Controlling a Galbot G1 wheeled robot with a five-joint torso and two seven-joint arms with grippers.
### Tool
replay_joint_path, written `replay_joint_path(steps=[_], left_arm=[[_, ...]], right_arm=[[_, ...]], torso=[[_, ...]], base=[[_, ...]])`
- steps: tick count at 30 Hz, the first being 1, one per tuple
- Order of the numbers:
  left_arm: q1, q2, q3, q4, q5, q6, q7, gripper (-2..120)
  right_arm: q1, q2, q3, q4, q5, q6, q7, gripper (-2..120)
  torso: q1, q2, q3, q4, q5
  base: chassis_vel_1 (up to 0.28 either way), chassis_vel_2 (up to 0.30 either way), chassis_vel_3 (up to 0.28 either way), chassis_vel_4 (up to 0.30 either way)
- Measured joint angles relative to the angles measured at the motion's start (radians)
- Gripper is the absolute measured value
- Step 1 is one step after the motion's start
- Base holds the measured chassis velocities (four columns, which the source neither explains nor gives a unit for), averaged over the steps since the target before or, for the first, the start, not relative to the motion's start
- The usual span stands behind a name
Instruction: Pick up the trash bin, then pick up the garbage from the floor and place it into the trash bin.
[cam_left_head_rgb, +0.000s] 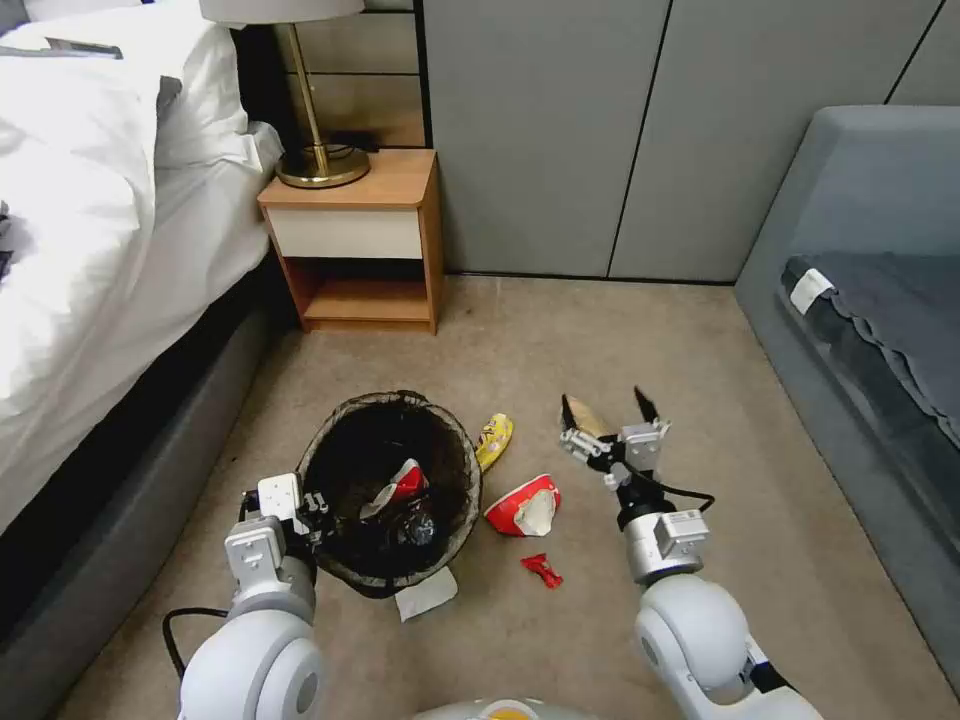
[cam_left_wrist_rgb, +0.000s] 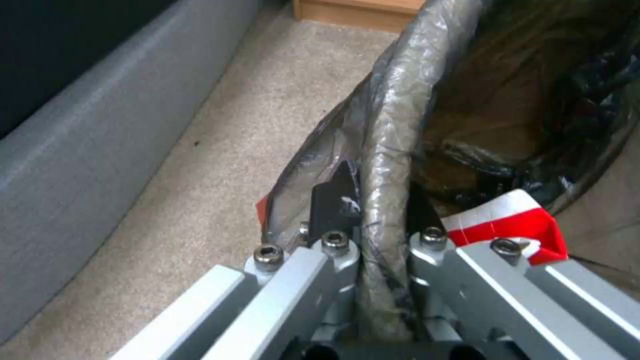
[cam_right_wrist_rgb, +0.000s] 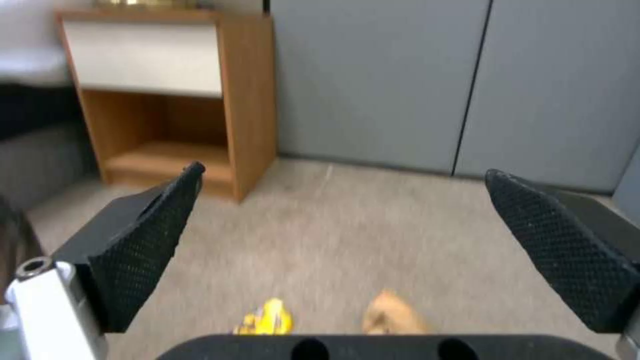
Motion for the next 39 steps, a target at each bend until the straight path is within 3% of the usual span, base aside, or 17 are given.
replay_joint_path(steps=[9, 28, 39], left_arm=[[-0.007, 0.001, 0.001, 0.015, -0.001, 0.000, 0.000, 0], [-0.015, 0.000, 0.001, 0.024, -0.001, 0.002, 0.001, 0], [-0.014, -0.003, 0.004, 0.023, -0.001, 0.002, 0.001, 0]], right_arm=[[0.021, -0.013, -0.021, -0.060, 0.033, -0.071, -0.023, 100], [0.030, -0.030, -0.050, -0.169, 0.059, -0.100, -0.098, 100], [0.002, -0.149, -0.076, -0.160, 0.111, -0.173, -0.130, 100]], torso=[[0.000, 0.000, 0.000, 0.0000, -0.0001], [0.000, 0.000, 0.000, 0.0000, 0.0000], [0.000, 0.000, 0.000, 0.0000, 0.0000]], base=[[0.000, 0.000, 0.000, 0.000], [0.000, 0.000, 0.000, 0.000], [0.000, 0.000, 0.000, 0.000]])
